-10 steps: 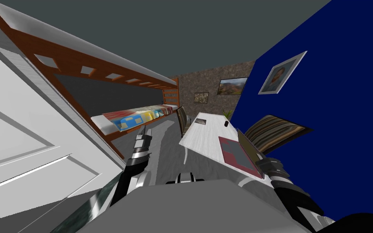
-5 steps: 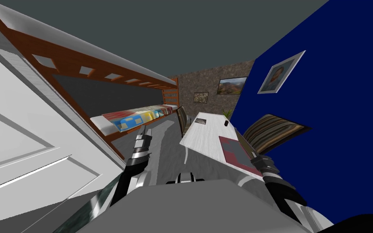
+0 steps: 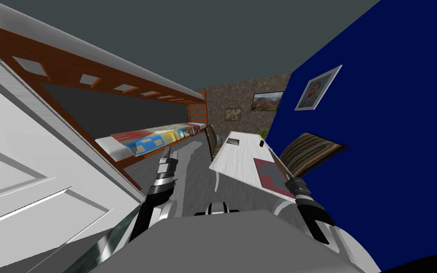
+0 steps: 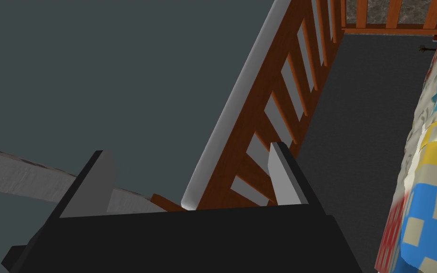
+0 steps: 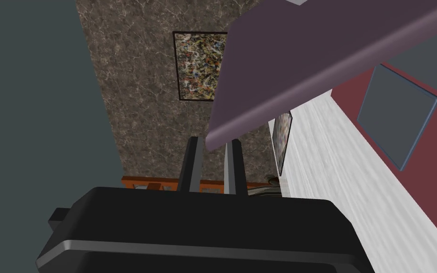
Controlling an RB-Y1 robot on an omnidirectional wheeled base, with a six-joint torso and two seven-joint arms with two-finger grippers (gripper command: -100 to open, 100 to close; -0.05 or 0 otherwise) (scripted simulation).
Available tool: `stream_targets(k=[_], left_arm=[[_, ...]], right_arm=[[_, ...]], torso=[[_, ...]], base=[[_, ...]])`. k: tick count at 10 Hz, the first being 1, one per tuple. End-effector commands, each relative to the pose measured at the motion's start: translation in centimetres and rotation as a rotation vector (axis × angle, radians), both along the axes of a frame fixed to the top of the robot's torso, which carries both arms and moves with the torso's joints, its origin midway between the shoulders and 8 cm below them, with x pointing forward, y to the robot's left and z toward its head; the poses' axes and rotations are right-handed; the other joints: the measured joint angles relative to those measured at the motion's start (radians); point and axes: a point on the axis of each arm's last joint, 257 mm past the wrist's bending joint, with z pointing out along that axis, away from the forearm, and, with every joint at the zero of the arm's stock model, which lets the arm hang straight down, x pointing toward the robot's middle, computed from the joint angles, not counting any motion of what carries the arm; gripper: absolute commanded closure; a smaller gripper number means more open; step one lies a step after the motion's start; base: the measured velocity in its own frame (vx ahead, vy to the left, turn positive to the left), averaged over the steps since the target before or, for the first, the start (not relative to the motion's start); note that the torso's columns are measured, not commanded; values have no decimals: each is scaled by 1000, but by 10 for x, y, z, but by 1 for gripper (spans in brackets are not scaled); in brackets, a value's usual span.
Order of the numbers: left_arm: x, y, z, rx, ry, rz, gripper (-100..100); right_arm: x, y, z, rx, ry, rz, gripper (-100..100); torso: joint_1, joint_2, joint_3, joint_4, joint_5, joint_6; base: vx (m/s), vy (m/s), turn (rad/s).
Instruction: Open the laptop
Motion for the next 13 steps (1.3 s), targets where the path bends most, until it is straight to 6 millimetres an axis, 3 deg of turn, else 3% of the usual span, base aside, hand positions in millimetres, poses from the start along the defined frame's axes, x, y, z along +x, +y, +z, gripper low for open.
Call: stream_targets(k=[1, 2, 3, 4, 5, 6, 8, 9, 11, 12, 13], left_arm=[[0, 0, 0, 0, 0, 0, 0], [0, 0, 0, 0, 0, 0, 0], [0, 0, 0, 0, 0, 0, 0], [0, 0, 0, 0, 0, 0, 0], [0, 0, 0, 0, 0, 0, 0], [0, 0, 0, 0, 0, 0, 0], [0, 0, 0, 0, 0, 0, 0], [0, 0, 0, 0, 0, 0, 0], [0, 0, 0, 0, 0, 0, 0], [0, 0, 0, 0, 0, 0, 0], [0, 0, 0, 0, 0, 0, 0]], right_arm=[[4, -1, -14, -30, 37, -6, 100], [24, 10, -20, -36, 37, 14, 100], [23, 10, -22, -58, 52, 12, 100], [43, 22, -27, -62, 49, 34, 100], [43, 22, -30, -91, 68, 33, 100], [63, 36, -34, -95, 65, 57, 100], [63, 36, -36, -136, 88, 55, 100], [84, 51, -38, -144, 81, 81, 100], [83, 51, -41, -174, 103, 81, 100], [104, 68, -45, -185, 102, 109, 100], [104, 68, -45, -200, 109, 108, 100]], torso=[[-2, -1, 0, 0, -1, 0], [-3, -2, -1, -1, -1, 0], [-4, -2, -1, -1, -2, 1], [-4, -3, -1, -2, -2, 0], [-5, -3, -1, -3, -3, 0], [-5, -3, -2, -3, -3, 1], [-4, -3, -2, -2, -1, 2], [-4, -3, -2, -2, 0, 2], [-3, -4, -3, -1, 1, 0], [-2, -4, -3, -1, 2, 0], [0, -4, -3, -1, 2, -1]], base=[[-10, 9, 14], [-16, 9, -133], [-16, 9, -86], [-25, 9, -147], [-22, 14, -74], [-29, 11, -139], [-16, 9, -39], [-16, 3, -179], [-18, 6, -32], [-23, -1, -140], [-23, 4, -101]])
